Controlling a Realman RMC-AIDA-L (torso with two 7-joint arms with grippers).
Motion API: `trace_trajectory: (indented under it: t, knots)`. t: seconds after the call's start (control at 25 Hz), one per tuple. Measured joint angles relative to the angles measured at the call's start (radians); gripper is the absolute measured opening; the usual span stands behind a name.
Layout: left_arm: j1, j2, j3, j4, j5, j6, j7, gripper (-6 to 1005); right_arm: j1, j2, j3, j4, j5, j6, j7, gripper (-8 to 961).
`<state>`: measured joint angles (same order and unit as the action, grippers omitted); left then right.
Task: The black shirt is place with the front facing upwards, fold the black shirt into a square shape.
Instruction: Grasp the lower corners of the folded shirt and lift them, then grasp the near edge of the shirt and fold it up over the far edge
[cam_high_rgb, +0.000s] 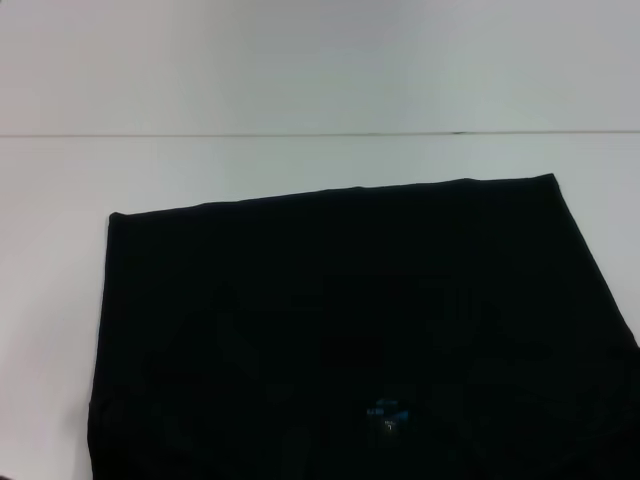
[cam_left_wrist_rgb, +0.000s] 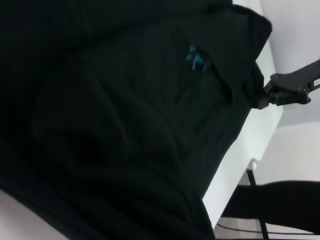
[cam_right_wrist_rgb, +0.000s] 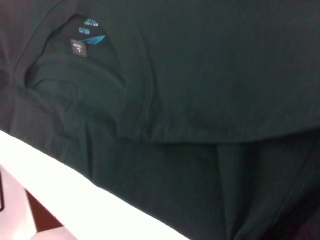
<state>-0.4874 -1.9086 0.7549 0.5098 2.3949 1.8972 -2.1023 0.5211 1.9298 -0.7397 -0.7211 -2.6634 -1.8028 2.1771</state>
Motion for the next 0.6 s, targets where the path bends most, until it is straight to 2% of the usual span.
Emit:
trace_trajectory:
  t: [0.12, 0.16, 0.32, 0.36, 0.6]
  knots:
    - [-0.014, 0.003, -0.025, -0.001, -0.001, 0.001, -0.002, 6, 0.002, -0.004, 0.021, 0.055, 0.004, 0.018, -0.027, 3]
    - [-0.020, 0.003, -0.042, -0.002, -0.002, 0.001, -0.004, 6, 0.010, -0.006, 0.057, 0.071, 0.009, 0.011, -0.046, 3]
    - [-0.040, 0.009, -0.149, 0.001, -0.006, 0.002, -0.034, 6, 0.020, -0.014, 0.127, 0.073, 0.043, -0.024, -0.073, 3]
    - [-0.052, 0.015, -0.211, 0.000, -0.008, 0.002, -0.040, 6, 0.024, -0.020, 0.148, 0.077, 0.061, -0.032, -0.075, 4]
    - [-0.088, 0.027, -0.406, 0.002, -0.008, -0.049, -0.059, 6, 0.067, -0.073, 0.298, 0.152, 0.193, 0.006, -0.044, 4]
